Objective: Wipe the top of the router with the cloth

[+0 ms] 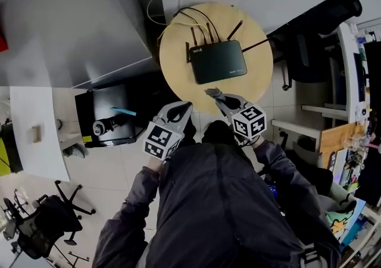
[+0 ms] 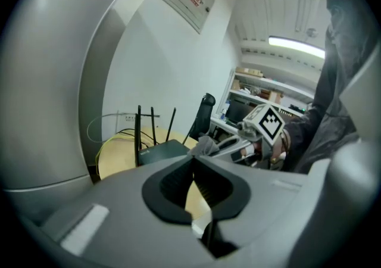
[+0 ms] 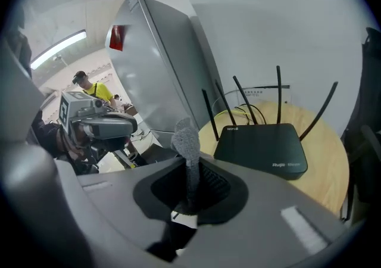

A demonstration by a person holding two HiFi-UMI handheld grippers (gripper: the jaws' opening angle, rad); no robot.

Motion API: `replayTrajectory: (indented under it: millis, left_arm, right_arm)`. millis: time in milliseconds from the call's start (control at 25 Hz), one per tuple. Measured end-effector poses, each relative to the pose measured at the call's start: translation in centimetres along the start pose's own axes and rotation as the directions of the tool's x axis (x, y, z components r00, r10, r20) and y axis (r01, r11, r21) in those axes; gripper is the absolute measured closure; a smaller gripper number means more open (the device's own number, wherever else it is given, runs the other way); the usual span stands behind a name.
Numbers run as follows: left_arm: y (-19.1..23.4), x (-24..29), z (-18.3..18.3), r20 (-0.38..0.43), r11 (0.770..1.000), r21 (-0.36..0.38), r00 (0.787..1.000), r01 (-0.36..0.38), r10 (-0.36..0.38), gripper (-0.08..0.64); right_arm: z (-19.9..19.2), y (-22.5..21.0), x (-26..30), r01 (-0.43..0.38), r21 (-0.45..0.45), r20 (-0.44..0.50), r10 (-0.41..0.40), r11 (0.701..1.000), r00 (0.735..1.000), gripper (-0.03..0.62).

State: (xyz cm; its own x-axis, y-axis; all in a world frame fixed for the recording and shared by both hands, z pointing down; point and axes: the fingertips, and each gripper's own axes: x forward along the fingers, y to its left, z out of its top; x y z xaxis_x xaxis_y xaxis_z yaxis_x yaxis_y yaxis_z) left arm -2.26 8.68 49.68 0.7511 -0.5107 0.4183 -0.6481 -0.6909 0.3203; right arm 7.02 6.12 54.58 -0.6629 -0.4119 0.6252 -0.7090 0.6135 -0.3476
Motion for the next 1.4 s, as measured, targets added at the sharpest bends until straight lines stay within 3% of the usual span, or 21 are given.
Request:
replayTrajectory:
  millis: [360,720,920,1240,1400]
  left_arm:
    - [3.5,2.3,1.4,-0.014,0.999,-0.029,0.999,-0.039,0.038,0.56]
    - [4.8,2.9,2.4,-0.01,0.984,-0.097,0.989,-0.149,0.149,0.56]
    - [5.8,2.8,2.6,-0.012,0.97,-0.125,0.978,-0.21,0.21,0.56]
    - [6.8,2.3,2.3,-0.018,0.951,-0.17,0.966,-0.257,0.258,0.56]
    - [6.8,3.4,2.8,-0.021,0.957,-0.163,0.97,-0.24,0.24,0.56]
  right_arm:
    - [2.4,-5.2,7.5,0.016,-0.074,-0.122,-0.025,0.997,0.992,0.56]
    - [5.8,-10.7,15.3,0.028,0.038,-0.227,-0.018,0.999,0.974,0.56]
    - [5.6,-12.0,19.1,0.022,-0.018,-0.318,-0.026,1.0,0.948,0.56]
    - [5.7,-13.8,19.9,0.015,-0.065,-0.366,-0.037,0.998,0.93,0.56]
    - [5.5,-15.8,18.6,0.039,-0.054,-0.364,-0.056,0.998,0.93,0.56]
